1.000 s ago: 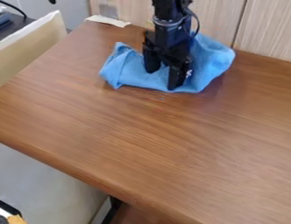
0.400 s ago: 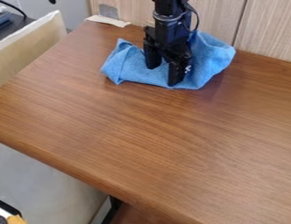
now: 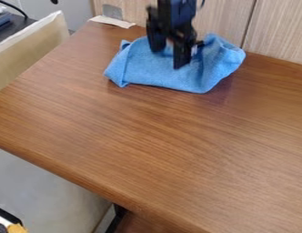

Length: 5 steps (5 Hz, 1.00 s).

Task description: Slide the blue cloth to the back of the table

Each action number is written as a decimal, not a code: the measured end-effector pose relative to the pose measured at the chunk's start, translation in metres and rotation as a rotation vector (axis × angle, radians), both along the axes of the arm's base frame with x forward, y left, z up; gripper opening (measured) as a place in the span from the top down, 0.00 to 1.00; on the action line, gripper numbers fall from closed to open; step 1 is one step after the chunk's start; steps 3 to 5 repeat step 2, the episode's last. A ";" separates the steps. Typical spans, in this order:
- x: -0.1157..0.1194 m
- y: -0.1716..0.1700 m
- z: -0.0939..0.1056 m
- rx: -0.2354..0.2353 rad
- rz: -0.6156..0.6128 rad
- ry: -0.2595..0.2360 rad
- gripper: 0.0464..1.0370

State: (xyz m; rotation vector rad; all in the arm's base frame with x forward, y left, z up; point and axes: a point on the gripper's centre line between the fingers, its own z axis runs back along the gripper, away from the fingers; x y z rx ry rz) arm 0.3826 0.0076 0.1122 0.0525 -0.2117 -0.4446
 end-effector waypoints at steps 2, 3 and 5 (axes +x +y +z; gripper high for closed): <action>-0.021 0.003 0.048 0.014 0.035 -0.077 0.04; -0.021 0.003 0.048 0.014 0.035 -0.077 0.04; -0.021 0.003 0.048 0.014 0.035 -0.077 0.04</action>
